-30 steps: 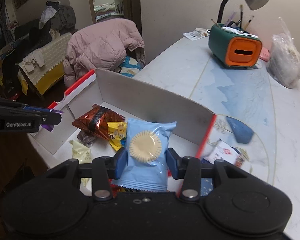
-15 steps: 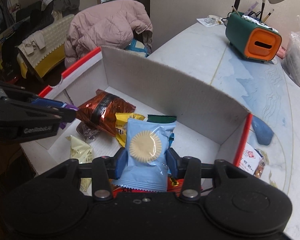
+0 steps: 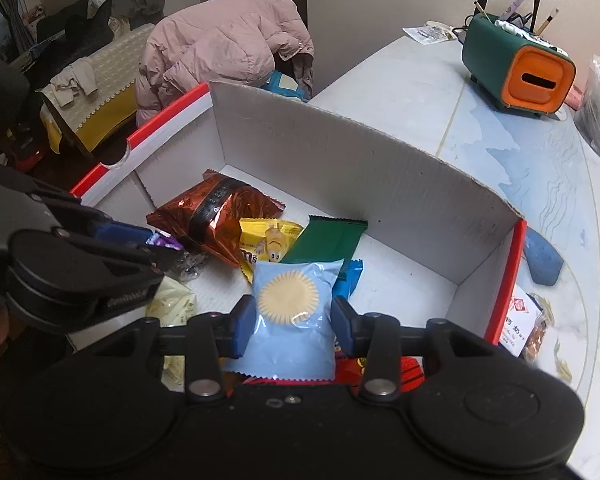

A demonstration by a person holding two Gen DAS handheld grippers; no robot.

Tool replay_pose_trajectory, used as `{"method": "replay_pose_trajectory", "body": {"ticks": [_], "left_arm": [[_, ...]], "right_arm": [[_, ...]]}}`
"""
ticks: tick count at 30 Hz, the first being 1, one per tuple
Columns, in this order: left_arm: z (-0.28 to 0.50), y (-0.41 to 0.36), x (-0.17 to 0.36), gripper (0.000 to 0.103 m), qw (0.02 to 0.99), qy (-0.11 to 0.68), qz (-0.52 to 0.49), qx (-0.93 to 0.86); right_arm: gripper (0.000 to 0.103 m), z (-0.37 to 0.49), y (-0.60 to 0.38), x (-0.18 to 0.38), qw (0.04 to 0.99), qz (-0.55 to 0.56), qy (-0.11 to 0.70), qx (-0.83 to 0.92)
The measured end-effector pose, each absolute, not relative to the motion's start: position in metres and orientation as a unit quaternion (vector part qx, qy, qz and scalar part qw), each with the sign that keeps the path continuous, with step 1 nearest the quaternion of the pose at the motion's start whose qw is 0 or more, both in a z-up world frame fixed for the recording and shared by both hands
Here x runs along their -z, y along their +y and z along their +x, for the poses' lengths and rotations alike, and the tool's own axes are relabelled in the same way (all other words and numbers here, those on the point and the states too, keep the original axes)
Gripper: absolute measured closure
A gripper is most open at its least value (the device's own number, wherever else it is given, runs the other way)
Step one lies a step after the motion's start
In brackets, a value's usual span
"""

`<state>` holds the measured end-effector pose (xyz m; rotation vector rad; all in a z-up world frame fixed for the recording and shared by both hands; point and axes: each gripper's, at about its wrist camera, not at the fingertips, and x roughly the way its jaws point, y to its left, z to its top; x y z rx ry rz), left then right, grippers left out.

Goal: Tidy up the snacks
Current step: 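Carry both snacks over the white box and open both grippers to drop them, then move both tools back from the box toward the white milk-candy bag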

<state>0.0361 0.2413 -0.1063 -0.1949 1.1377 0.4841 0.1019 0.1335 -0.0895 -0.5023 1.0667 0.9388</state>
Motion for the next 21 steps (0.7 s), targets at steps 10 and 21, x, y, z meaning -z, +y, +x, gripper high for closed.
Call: {"method": "replay_pose_trajectory", "body": {"ticks": [10,21], "left_arm": [[0.026,0.236,0.095,0.083,0.822,0.516,-0.09,-0.225],[0.01,0.22,0.067,0.08,0.845,0.484,-0.086,-0.211]], "right_arm": [[0.054,0.101,0.123,0.079,0.734,-0.209,0.484,-0.428],[0.044,0.096,0.101,0.052,0.745,-0.179,0.47,-0.437]]}}
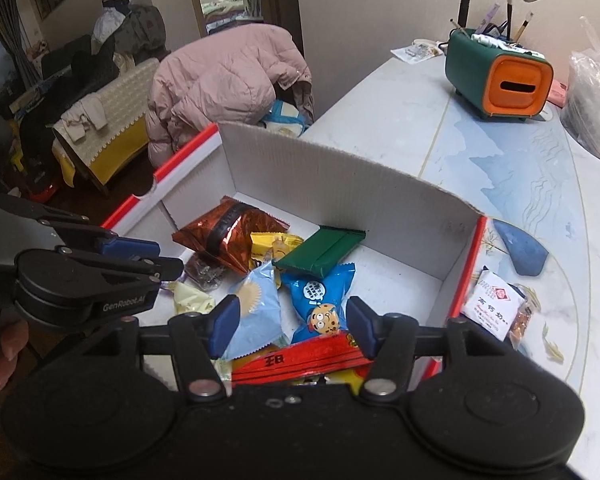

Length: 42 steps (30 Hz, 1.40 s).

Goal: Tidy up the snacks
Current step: 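Move both tools back from the box toward the white milk-candy bag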

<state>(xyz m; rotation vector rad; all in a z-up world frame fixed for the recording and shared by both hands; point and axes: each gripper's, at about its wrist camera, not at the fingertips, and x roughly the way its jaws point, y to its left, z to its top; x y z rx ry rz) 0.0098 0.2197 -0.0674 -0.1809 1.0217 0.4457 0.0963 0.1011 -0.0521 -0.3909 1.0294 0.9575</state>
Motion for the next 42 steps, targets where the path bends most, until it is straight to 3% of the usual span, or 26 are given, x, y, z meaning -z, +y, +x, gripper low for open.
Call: {"method": "replay_pose_trajectory", "body": {"ticks": [12,14,16,22,24,27,42], "left_arm": [[-0.003,0.192,0.036,0.072,0.872,0.445,-0.098,-0.18],[-0.004,0.186,0.032,0.064,0.876,0.438,-0.101,-0.174],[-0.005,0.18,0.028,0.045,0.882,0.427,-0.106,-0.169],[0.0,0.156,0.018,0.044,0.893,0.412,-0.102,-0.148],[0.003,0.146,0.016,0.039,0.897,0.407,-0.097,-0.142],[0.007,0.132,0.013,0.034,0.903,0.398,-0.095,-0.132],[0.061,0.062,0.023,0.028,0.909,0.386,-0.115,-0.103]], "right_arm": [[0.03,0.089,0.062,0.019,0.761,-0.142,0.447,-0.449],[0.025,0.089,0.054,0.012,0.765,-0.138,0.44,-0.45],[0.023,0.089,0.045,0.007,0.769,-0.134,0.433,-0.451],[0.018,0.094,0.016,-0.005,0.781,-0.115,0.423,-0.446],[0.017,0.095,0.006,-0.008,0.785,-0.114,0.416,-0.445],[0.007,0.099,-0.013,-0.012,0.791,-0.108,0.408,-0.444],[0.001,0.151,-0.106,-0.006,0.811,-0.106,0.415,-0.398]]}}
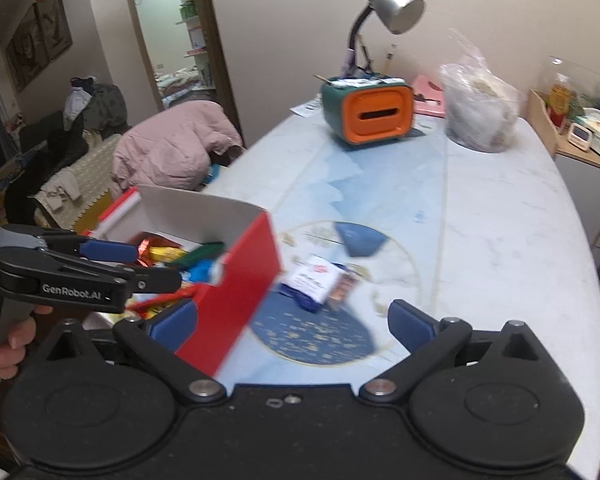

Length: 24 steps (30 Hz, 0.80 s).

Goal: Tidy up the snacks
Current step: 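Move both tools back from the box toward the white milk-candy bag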

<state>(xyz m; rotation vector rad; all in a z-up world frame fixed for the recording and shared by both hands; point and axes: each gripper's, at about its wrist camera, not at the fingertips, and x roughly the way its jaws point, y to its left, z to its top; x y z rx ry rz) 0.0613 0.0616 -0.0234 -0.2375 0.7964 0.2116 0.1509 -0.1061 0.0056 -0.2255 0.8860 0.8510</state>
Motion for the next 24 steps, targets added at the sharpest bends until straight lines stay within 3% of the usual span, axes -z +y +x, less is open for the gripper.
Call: {"method": "replay_pose_trajectory", "body": {"ticks": [12,24], "left_arm": [[0.156,0.004,0.049,0.028,0.884,0.443,-0.098,-0.11],[0.237,0.029,0.104,0.028,0.827,0.52,-0.11,-0.186]], "right_arm": [[0.001,0.2,-0.177,0.015,0.808,-0.095,0.44,-0.379],[0.001,0.24,-0.209,0.047,0.792,-0.075,0.47,-0.382]]}}
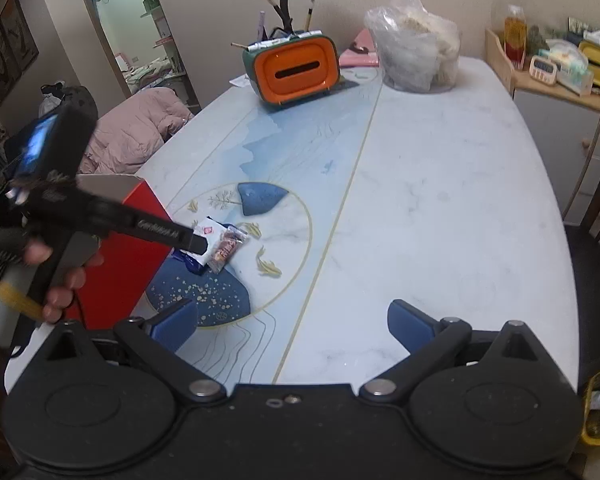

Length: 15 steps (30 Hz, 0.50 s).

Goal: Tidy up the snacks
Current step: 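Move both tools back from the box toward the white milk-candy bag, then grasp the white milk-candy bag with the left gripper while the right grasps the orange candy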

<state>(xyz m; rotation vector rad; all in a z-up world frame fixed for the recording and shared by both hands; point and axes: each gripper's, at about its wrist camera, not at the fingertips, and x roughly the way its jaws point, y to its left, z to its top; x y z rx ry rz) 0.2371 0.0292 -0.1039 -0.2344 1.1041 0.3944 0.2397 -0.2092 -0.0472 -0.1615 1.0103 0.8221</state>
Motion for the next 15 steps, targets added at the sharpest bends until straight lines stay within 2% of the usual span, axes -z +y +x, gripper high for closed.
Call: {"method": "replay_pose_trajectory", "body": {"ticks": [15], "left_arm": [[0.287,0.046,0.147,0.028,0.786,0.562,-0.12,-0.229]], "right_arm": [[0.002,0.257,-0.208,0.074,0.771,-0.06,0.494,-0.397]]}}
